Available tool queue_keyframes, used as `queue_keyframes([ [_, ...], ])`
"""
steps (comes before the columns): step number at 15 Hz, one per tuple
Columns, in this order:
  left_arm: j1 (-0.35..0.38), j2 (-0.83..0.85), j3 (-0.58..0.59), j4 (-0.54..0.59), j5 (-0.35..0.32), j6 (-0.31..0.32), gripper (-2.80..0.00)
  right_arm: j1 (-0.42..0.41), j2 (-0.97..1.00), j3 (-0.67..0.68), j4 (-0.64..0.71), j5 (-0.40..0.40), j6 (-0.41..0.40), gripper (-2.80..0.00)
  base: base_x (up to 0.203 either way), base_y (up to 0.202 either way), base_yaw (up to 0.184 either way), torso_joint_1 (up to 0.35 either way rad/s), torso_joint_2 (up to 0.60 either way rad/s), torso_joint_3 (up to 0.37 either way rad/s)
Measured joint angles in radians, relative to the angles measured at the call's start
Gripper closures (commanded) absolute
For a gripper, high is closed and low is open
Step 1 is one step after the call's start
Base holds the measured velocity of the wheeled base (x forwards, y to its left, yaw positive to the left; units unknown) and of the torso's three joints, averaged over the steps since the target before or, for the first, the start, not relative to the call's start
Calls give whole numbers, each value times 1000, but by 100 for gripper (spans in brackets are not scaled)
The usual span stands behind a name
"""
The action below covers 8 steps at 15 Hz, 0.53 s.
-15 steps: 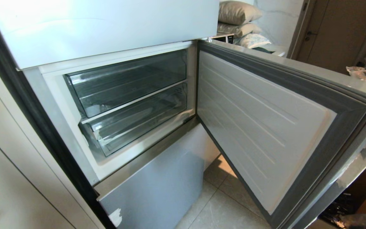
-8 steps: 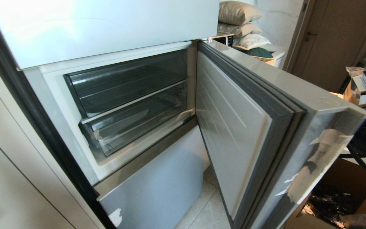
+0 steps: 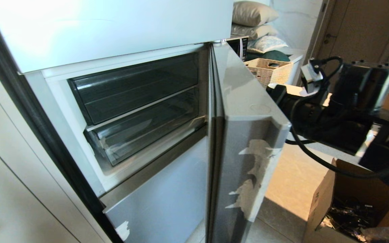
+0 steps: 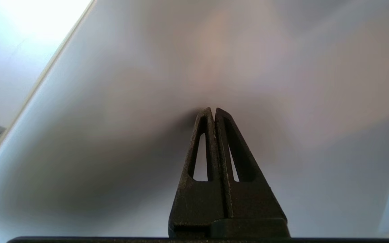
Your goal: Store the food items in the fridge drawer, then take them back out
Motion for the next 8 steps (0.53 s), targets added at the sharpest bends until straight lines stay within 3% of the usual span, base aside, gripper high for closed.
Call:
queue_keyframes([
  [5, 0, 0, 0, 0, 0, 0, 0, 112, 332, -366, 35, 7, -61, 0, 0, 0, 0, 0, 0, 0],
  [8, 0, 0, 0, 0, 0, 0, 0, 153, 399, -414, 104, 13, -71, 0, 0, 0, 0, 0, 0, 0],
])
